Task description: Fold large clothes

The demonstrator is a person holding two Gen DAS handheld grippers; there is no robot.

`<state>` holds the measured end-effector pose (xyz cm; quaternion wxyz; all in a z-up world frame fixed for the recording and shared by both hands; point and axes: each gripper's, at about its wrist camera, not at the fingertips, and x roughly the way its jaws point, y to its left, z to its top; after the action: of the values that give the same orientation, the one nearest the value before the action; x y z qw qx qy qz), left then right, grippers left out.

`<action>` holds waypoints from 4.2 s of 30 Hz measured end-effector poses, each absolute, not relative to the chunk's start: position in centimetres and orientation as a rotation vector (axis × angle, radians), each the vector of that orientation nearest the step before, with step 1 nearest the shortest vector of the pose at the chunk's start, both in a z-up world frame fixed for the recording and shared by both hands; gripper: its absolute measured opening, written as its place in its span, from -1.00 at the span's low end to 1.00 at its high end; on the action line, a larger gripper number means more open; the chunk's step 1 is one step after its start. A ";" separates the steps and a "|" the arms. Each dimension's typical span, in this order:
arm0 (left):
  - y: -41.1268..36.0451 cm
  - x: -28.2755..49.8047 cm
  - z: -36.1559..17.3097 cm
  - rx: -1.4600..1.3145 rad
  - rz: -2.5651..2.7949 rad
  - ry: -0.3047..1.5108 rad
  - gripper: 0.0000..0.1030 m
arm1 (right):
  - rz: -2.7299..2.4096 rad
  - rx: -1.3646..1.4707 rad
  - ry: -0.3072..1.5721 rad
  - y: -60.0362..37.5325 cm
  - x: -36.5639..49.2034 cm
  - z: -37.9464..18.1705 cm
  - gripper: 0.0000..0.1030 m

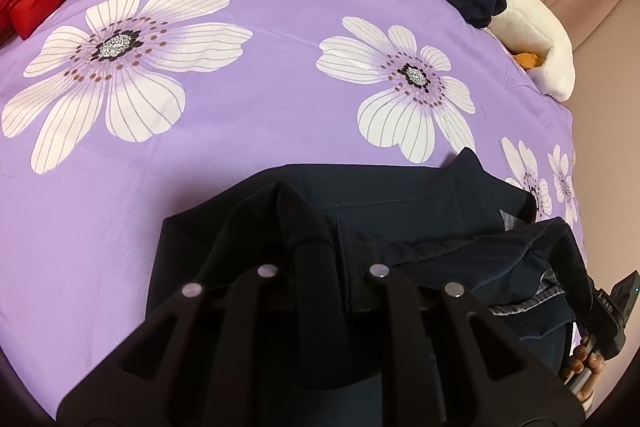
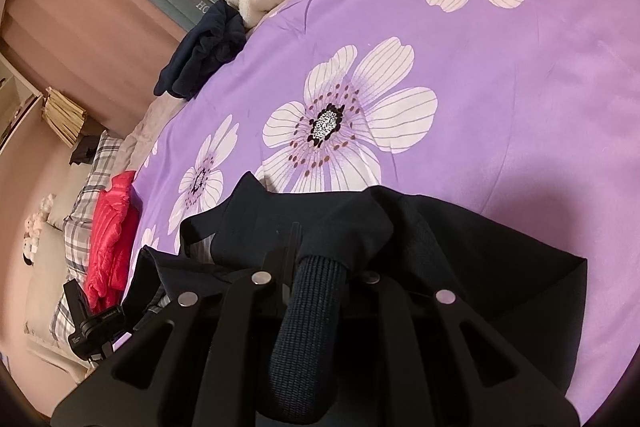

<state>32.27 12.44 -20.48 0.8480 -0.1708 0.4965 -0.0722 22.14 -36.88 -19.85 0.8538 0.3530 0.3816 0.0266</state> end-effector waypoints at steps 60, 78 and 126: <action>12.9 23.9 -16.1 -0.188 -0.156 0.805 0.76 | 0.132 0.179 0.916 -28.0 18.5 -16.2 0.64; 10.7 29.3 -21.6 -0.086 -0.061 1.017 0.76 | -0.006 0.029 0.973 -27.7 23.6 -20.2 0.64; 4.3 11.3 -20.7 0.045 -0.229 0.881 0.80 | 0.151 0.077 0.866 -22.7 7.7 -18.8 0.61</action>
<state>11.27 4.28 -20.69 0.8980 0.0217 0.4253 -0.1107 7.65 -22.67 -18.83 0.9043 0.0370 0.4189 0.0730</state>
